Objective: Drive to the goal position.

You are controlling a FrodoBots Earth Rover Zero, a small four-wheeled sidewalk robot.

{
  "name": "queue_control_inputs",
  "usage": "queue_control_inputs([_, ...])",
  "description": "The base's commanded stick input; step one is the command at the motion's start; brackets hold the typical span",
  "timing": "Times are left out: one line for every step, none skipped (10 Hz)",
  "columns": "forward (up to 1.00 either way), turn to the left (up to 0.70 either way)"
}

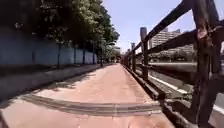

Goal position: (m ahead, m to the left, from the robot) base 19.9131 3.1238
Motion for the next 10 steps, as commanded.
queue_control_inputs([0.97,0.01])
queue_control_inputs([0.97,0.01])
queue_control_inputs([0.97,0.01])
queue_control_inputs([0.97,0.02])
queue_control_inputs([0.97,0.14])
queue_control_inputs([0.97,0.24])
queue_control_inputs([0.97,0.21])
queue_control_inputs([0.97,0.13])
queue_control_inputs([0.97,0.04])
queue_control_inputs([0.97,0.01])
